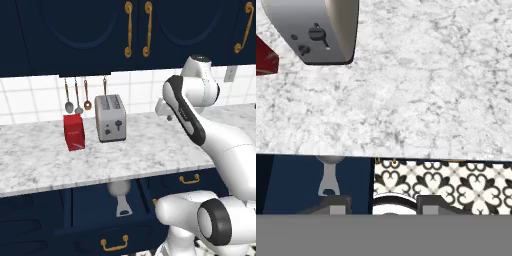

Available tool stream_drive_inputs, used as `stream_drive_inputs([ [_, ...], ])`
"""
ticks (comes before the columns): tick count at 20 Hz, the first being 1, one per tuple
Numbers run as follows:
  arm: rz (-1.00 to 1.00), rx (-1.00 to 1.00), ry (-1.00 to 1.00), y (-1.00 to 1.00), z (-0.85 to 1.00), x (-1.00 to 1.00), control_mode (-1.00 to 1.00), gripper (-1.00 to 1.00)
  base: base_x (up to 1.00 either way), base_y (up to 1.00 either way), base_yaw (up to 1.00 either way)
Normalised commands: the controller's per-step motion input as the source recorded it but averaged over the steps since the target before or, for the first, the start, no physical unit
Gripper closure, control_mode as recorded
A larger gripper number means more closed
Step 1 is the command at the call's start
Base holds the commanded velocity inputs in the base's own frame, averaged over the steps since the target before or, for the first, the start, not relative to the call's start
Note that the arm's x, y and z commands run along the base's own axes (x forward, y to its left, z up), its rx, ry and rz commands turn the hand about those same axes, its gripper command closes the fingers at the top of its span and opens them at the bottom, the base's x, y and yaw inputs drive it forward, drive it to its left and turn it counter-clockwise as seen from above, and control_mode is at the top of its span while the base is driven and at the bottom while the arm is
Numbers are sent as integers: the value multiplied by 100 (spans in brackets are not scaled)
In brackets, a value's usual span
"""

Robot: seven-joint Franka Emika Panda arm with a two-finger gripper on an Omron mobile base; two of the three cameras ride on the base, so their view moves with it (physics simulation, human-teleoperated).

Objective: Pick the measuring cup from the drawer and place it on the counter.

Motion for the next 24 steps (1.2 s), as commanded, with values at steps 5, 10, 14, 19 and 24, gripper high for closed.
stream_drive_inputs([
  [5,0,0,0,0,-19,-56,-100,-100,0,0,0],
  [10,0,0,3,0,-27,-67,-100,-100,0,0,0],
  [14,0,-1,1,2,-72,-42,-100,-100,0,0,0],
  [19,7,0,0,13,-57,-17,100,-100,-2,5,4],
  [24,0,0,0,0,0,0,100,-100,-18,-6,18],
])
